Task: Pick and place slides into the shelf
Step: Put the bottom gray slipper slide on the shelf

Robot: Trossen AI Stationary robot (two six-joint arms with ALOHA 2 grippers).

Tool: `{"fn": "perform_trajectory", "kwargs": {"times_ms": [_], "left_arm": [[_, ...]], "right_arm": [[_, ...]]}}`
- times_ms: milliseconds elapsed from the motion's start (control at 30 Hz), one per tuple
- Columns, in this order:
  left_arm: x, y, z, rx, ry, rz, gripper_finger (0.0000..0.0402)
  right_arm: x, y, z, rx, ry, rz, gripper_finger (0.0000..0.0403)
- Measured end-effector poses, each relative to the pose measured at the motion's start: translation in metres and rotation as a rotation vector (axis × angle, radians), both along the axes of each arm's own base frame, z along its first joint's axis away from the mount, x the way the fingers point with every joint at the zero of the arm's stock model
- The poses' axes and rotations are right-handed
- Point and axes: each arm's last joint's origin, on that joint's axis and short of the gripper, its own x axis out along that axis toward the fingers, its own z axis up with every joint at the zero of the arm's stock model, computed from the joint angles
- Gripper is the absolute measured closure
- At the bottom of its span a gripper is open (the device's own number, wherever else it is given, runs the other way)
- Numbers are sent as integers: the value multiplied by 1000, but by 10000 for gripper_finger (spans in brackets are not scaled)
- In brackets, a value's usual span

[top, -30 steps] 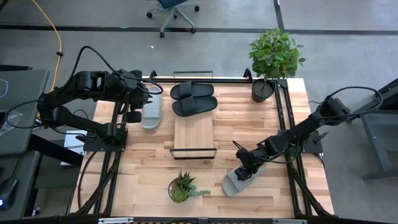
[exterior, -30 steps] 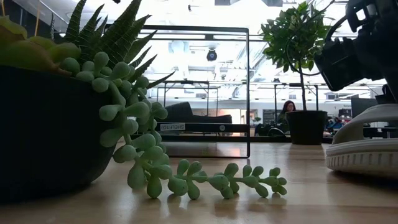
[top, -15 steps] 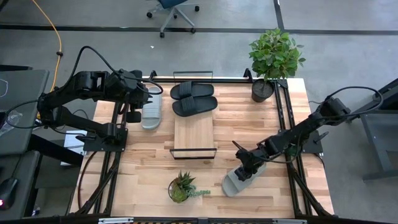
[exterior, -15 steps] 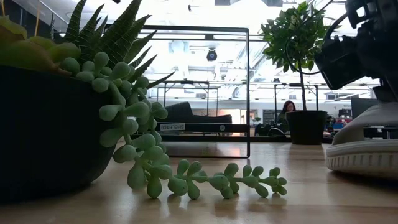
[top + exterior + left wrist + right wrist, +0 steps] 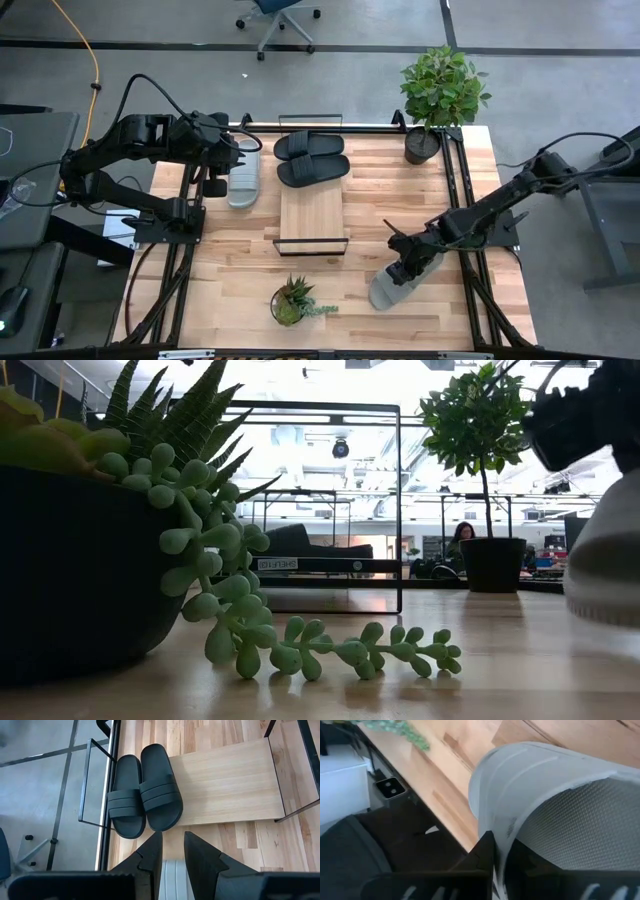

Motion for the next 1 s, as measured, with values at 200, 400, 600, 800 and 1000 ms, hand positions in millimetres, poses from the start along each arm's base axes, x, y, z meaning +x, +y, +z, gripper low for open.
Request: {"fn": "perform_trajectory", "kwargs": {"times_ms": [200,400,600,800,1000], "left_arm": [[0,0,0,0,0,0,332],[0,0,0,0,0,0,332],[0,0,0,0,0,1,332],[0,0,0,0,0,1,332],[0,0,0,0,0,1,332]], "right_arm": [[-13,-9,23,22,-75,-69,400],[-25,-23,44,1,-184,-193,401],[-36,-36,55,-43,-241,-285,402],[-42,-46,61,-64,-274,-349,402],[-43,-54,63,-89,-295,-412,402]]}}
